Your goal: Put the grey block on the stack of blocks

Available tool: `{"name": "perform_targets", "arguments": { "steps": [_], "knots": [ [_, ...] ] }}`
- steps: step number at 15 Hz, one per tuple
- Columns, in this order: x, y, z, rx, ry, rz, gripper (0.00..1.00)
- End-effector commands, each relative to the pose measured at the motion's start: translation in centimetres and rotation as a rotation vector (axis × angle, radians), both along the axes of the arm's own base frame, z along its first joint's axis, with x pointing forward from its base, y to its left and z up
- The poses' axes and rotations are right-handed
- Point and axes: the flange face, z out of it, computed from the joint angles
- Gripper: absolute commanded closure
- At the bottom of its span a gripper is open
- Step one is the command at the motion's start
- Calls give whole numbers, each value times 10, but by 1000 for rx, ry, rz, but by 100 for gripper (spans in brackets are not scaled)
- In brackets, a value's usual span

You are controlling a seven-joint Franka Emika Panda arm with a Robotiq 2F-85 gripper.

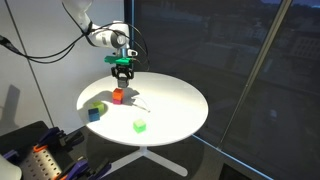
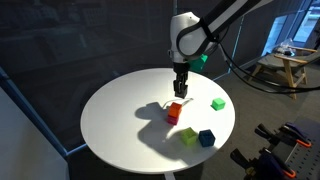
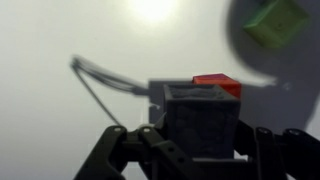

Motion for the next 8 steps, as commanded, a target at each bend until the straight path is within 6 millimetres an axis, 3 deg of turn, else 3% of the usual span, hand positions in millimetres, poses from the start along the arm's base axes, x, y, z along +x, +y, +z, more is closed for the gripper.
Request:
{"name": "perform_targets", "arguments": {
  "steps": [1,4,5,8],
  "knots": [
    [-3,8,12,16,12,7,77],
    [-3,11,12,15,13,13,77],
    [-2,9,1,6,4,11,52],
    [-2,11,1,6,4,13,52]
  ]
}}
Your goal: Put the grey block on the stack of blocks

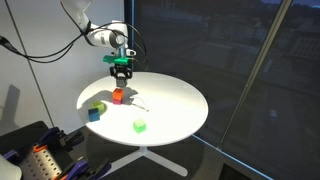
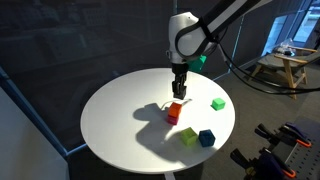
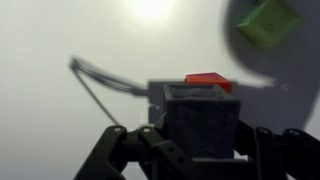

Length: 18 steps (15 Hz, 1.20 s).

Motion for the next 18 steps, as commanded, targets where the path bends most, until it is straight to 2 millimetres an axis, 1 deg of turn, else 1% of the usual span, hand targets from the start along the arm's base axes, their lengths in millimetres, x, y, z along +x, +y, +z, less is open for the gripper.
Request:
{"name": "perform_targets", "arguments": {
  "steps": [1,8,9,18],
  "knots": [
    [0,0,0,0,1,0,52],
    [0,0,0,0,1,0,52],
    [0,0,0,0,1,0,77],
    [-2,16,1,5,-9,27,77]
  ]
}}
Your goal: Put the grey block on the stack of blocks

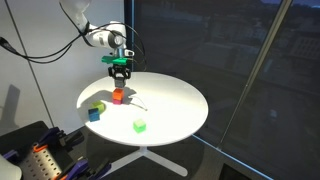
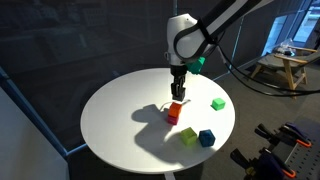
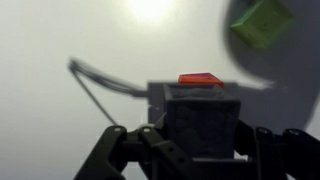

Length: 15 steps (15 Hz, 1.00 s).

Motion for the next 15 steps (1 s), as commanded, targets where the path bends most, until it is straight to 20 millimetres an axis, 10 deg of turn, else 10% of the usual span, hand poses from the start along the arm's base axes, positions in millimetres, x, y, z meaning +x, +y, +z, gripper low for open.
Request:
{"name": "perform_targets", "arguments": {
  "steps": [1,15],
  "knots": [
    [2,7,5,4,-12,14,77],
    [-2,20,-2,-6,3,50,77]
  ]
}}
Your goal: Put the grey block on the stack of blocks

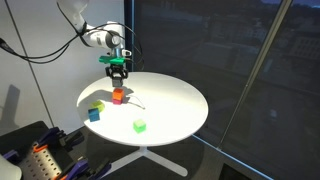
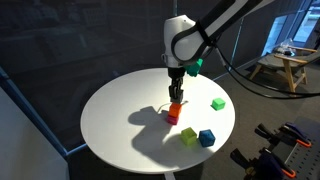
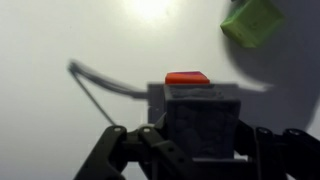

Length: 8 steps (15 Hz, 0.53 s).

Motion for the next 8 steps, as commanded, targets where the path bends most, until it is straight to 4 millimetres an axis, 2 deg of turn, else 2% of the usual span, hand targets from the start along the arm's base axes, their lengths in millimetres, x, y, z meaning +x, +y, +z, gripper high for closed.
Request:
{"name": "perform_targets", "arguments": {
  "steps": [1,8],
  "knots": [
    [4,2,0,-5,4,21,77],
    [3,3,-8,-8,18,29,77]
  ]
}}
